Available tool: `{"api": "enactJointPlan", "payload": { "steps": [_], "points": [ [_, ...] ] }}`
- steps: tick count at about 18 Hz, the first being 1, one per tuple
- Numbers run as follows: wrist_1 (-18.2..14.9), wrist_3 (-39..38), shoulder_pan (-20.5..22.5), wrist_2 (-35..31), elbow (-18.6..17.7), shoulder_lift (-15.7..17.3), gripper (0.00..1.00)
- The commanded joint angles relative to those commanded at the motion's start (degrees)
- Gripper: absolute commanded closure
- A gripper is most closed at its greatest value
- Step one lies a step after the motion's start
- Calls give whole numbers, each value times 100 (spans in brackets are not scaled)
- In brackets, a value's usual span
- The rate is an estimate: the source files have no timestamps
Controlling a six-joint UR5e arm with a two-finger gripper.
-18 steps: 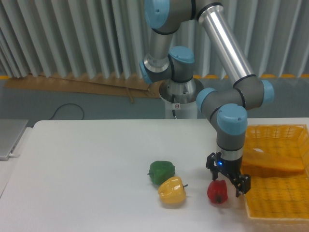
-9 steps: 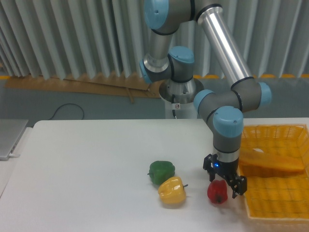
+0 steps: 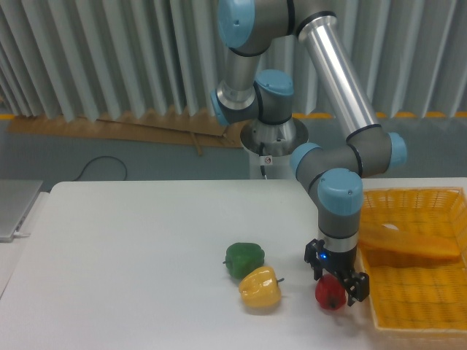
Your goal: Place the red peppers in a basket
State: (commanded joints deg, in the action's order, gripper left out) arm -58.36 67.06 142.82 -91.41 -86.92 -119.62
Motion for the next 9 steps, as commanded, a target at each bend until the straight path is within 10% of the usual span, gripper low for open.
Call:
{"api": "enactJointPlan", "payload": {
  "steps": [3,9],
  "points": [
    [-9,9,0,-9,0,0,28],
    [-9,18,9,-9,0,17,30]
  ]
}}
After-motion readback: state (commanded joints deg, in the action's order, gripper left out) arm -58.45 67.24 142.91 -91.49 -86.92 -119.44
